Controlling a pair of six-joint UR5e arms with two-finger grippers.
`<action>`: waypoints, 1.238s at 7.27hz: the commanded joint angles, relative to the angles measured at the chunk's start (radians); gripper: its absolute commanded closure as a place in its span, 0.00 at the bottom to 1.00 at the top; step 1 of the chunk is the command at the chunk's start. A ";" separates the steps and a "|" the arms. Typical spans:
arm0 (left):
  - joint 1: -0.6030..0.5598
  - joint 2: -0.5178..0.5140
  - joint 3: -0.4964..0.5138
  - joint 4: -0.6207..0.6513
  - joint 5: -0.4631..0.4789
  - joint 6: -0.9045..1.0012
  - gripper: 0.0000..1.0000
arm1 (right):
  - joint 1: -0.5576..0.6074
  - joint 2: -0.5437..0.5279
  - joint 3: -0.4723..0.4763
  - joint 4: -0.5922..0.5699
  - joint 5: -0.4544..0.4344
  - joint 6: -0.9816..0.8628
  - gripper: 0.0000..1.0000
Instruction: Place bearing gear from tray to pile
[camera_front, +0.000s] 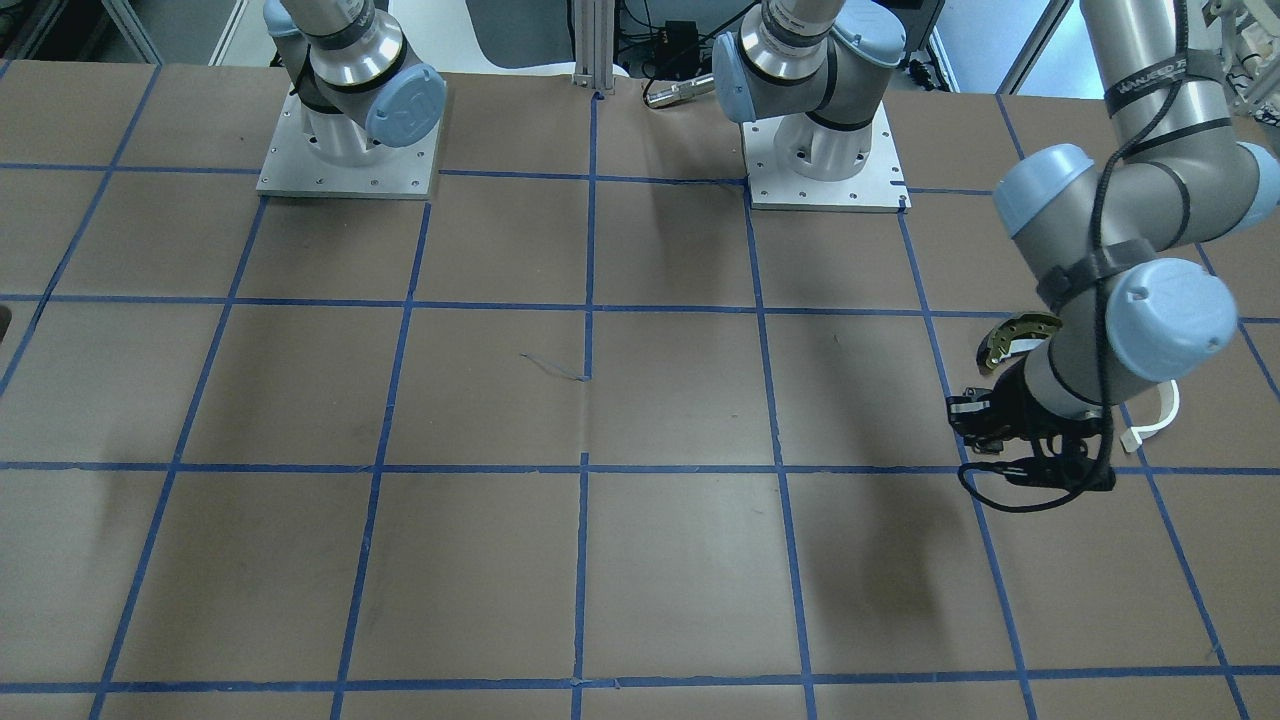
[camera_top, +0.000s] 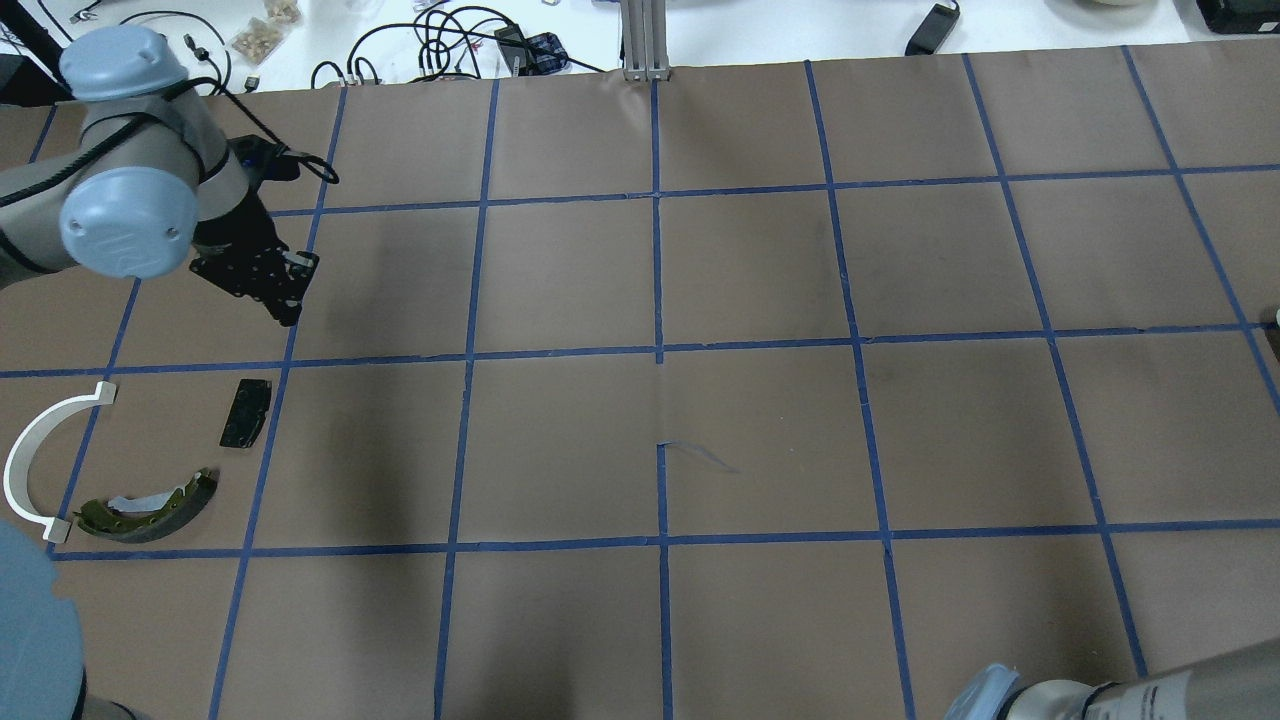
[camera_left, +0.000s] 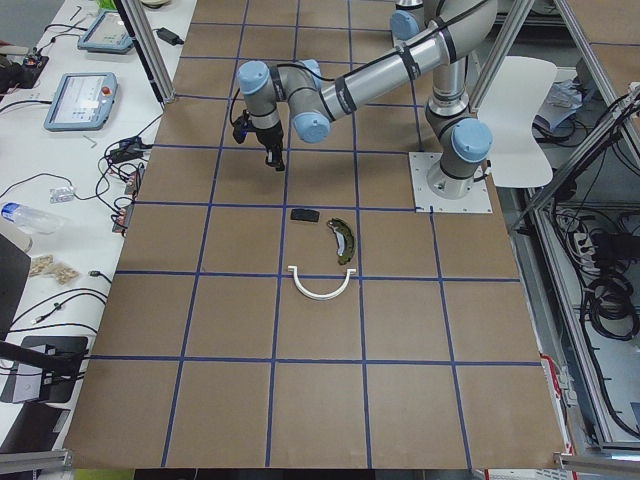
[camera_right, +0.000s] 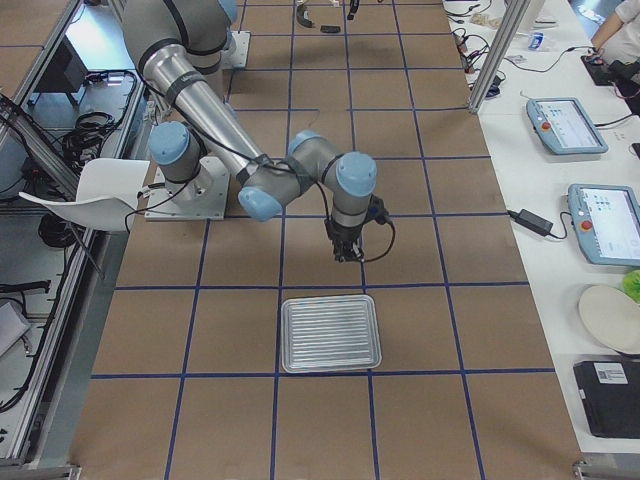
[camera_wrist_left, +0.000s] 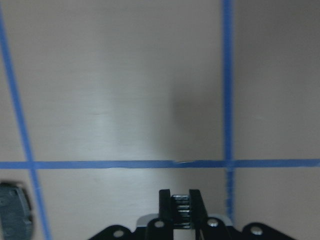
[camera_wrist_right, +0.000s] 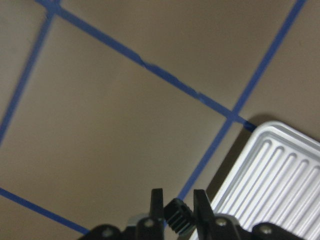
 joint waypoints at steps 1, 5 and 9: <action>0.200 0.002 -0.069 0.082 -0.001 0.273 1.00 | 0.279 -0.033 -0.002 0.072 0.078 0.377 0.93; 0.270 -0.015 -0.227 0.337 0.000 0.413 1.00 | 0.855 0.042 -0.008 -0.073 0.119 1.300 0.93; 0.271 -0.025 -0.247 0.336 0.002 0.459 0.84 | 1.143 0.211 -0.007 -0.299 0.169 1.704 0.93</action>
